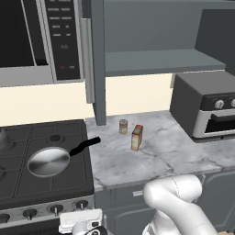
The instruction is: Pick the pan from the cabinet and place it on the stove. Then turn on the stove burner for the pan.
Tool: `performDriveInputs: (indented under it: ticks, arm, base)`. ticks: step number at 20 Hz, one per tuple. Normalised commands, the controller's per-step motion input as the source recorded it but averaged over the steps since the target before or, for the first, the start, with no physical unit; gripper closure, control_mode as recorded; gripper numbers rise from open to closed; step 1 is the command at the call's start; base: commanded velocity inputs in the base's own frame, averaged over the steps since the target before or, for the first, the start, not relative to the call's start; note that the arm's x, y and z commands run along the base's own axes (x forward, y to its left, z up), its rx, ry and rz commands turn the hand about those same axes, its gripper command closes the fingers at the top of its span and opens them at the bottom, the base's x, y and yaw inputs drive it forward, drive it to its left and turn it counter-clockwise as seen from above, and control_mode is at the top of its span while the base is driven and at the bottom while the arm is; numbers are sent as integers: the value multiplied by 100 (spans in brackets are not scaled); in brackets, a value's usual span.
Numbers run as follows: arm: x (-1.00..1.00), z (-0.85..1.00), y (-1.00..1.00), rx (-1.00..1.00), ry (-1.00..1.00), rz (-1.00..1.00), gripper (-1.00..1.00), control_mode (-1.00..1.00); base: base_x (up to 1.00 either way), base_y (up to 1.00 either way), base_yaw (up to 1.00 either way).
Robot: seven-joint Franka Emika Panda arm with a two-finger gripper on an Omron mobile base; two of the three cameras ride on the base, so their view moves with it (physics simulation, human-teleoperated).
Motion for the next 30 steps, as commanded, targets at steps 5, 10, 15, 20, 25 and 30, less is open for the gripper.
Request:
performDriveInputs:
  ticks: [5,10,15,20,25,30]
  arm:
    - [0,4,1,-4,0,0,100,-100]
    - [-3,7,-2,-17,0,0,100,-100]
    - [-10,14,-10,-22,0,0,100,-100]
    - [-17,8,-9,-24,0,0,100,-100]
    - [-26,2,-7,-25,0,-3,100,-100]
    - [-30,0,-6,-26,0,-4,100,-100]
  base:
    - [0,0,0]
    - [0,0,0]
    - [0,0,0]
    - [0,0,0]
    - [0,0,0]
    - [0,0,0]
